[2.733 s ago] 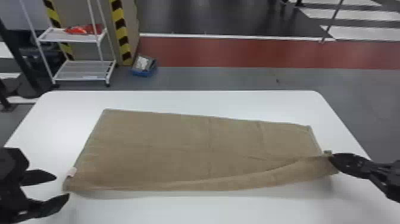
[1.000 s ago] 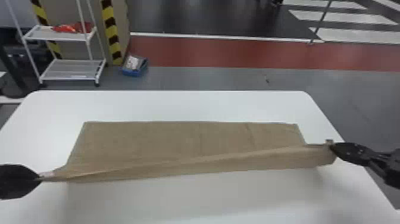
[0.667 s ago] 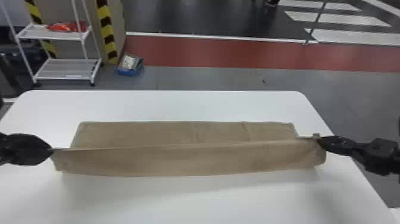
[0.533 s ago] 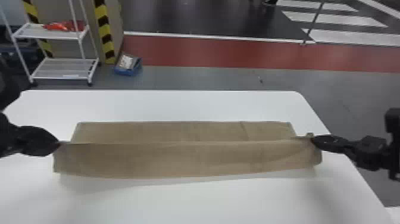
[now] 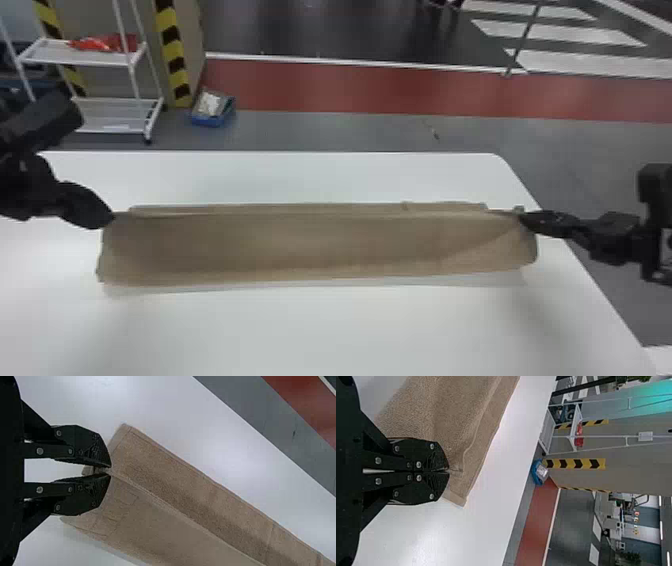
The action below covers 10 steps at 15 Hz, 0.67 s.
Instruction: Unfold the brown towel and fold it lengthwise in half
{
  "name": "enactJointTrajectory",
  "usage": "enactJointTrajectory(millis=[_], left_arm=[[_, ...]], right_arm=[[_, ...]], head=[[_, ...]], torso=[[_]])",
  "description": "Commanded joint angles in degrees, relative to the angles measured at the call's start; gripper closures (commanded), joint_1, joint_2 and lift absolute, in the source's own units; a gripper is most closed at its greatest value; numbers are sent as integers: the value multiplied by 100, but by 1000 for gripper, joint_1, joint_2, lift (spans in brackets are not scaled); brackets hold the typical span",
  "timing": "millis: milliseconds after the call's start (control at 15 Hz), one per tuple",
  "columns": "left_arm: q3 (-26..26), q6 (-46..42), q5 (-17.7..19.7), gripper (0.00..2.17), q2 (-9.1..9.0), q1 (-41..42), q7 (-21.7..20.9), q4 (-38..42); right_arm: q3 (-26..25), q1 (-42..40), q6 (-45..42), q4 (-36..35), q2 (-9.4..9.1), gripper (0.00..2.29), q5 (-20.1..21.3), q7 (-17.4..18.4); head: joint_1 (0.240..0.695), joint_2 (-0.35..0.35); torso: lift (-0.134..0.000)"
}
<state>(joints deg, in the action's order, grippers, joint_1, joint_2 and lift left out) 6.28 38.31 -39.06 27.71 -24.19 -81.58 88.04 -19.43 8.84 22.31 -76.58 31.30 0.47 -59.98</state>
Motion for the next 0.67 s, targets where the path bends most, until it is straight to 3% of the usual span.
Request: enactJointTrajectory(millis=[0, 333, 600], left_arm=[[146, -73, -14, 964, 24, -306, 37, -437], [515, -161, -172, 964, -195, -1044, 230, -1518], [515, -249, -251, 964, -266, -991, 274, -1562]], right_arm=[[53, 320, -20, 389, 7, 1328, 67, 13], [484, 1058, -37, 978, -116, 1328, 348, 74], [677, 1207, -55, 1066, -160, 1328, 410, 83]], head=[[695, -129], [695, -116], [695, -96]], torso=[[-123], [-123], [-123]])
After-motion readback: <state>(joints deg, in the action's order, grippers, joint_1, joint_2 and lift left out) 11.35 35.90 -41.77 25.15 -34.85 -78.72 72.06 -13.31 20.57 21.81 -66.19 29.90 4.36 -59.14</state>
